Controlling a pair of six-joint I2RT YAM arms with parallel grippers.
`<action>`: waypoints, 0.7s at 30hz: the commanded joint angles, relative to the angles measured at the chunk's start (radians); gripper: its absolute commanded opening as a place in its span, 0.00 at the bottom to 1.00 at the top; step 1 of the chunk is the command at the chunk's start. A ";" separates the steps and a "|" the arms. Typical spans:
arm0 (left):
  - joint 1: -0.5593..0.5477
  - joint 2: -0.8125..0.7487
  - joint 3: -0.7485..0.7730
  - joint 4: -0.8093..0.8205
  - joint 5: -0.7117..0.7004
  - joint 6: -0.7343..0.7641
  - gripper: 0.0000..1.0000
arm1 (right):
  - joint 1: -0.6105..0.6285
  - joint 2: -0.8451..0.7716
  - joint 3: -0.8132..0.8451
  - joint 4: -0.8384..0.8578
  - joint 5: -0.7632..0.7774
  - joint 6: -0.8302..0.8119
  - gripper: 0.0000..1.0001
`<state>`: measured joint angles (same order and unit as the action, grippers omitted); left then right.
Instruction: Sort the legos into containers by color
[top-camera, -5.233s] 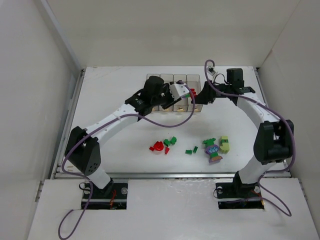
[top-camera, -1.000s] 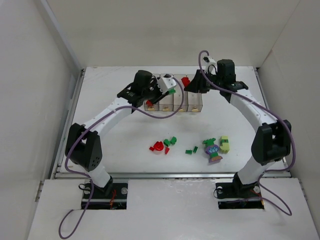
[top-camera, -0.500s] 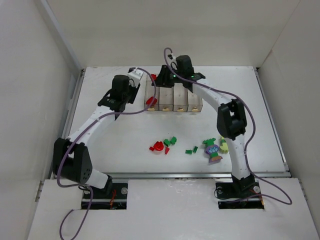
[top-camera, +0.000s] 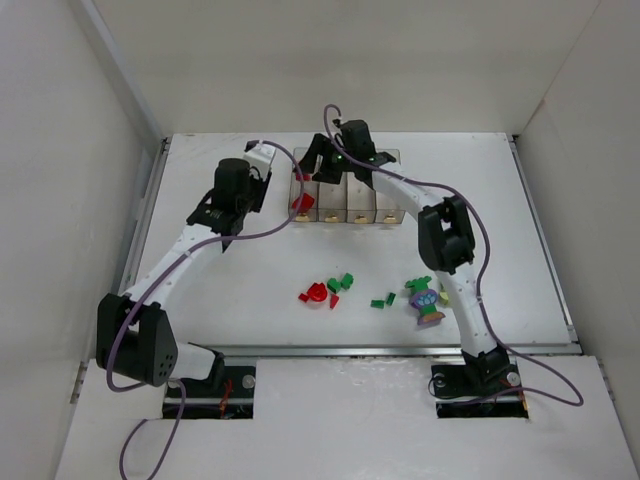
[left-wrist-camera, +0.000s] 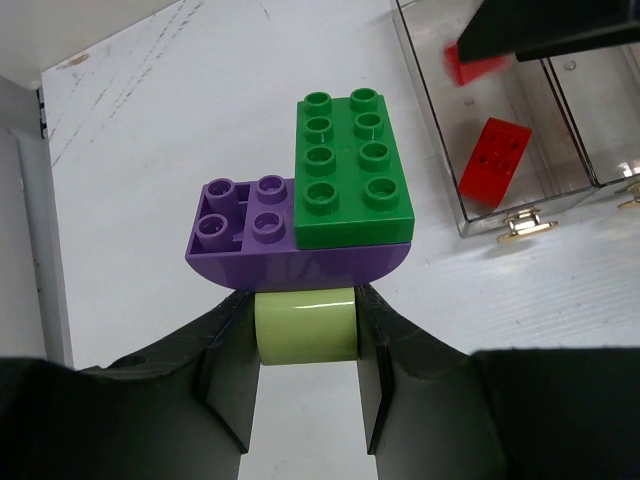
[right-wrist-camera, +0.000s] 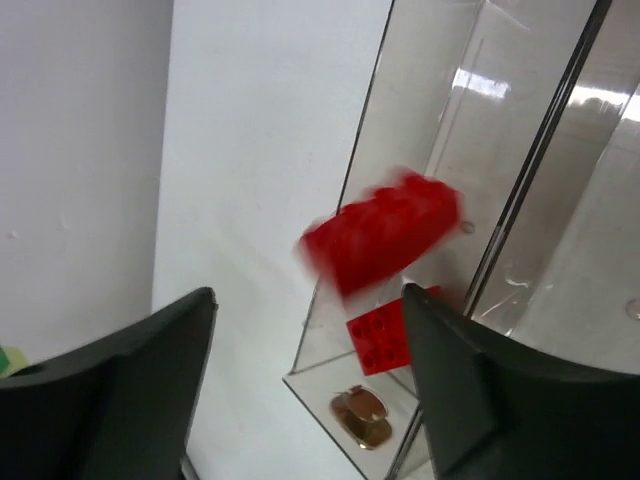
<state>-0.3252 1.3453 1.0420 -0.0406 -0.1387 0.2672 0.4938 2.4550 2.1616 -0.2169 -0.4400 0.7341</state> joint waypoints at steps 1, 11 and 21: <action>0.002 -0.035 -0.007 0.058 0.021 -0.002 0.00 | 0.009 -0.019 0.055 0.045 0.008 0.001 0.82; 0.002 -0.035 0.023 0.025 0.267 0.105 0.00 | 0.009 -0.195 0.009 0.045 -0.032 -0.080 1.00; 0.002 0.043 0.170 -0.146 0.814 0.481 0.00 | -0.104 -0.678 -0.469 0.045 -0.285 -0.580 1.00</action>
<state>-0.3252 1.3624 1.1175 -0.1322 0.4393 0.5804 0.4137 1.8538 1.7763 -0.2001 -0.5678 0.3859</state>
